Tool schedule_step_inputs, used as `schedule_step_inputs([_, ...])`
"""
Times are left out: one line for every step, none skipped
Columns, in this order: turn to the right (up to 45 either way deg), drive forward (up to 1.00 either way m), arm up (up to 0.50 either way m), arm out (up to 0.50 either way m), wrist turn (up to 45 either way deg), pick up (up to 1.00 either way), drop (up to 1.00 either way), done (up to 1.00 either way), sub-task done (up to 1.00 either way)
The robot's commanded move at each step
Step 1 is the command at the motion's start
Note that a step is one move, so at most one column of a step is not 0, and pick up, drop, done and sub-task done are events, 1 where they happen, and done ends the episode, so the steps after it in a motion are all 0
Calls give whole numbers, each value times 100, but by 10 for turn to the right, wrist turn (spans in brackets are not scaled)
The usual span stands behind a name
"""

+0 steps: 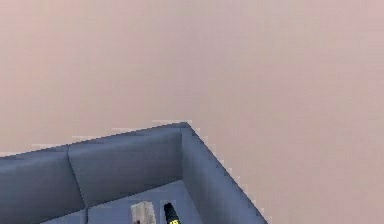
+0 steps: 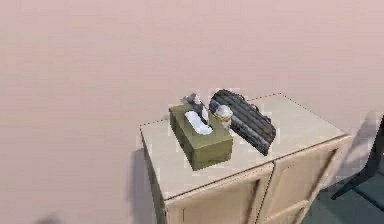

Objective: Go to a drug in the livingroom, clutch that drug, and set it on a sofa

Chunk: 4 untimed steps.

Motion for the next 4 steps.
schedule_step_inputs([0, 10, 0, 0, 0, 0, 0, 0, 0])
schedule_step_inputs([180, 0, 0, 0, 0, 0, 0, 0, 0])
schedule_step_inputs([0, 0, 50, 0, 0, 0, 0, 0, 0])
schedule_step_inputs([0, 0, 38, 0, 0, 0, 0, 0, 0])
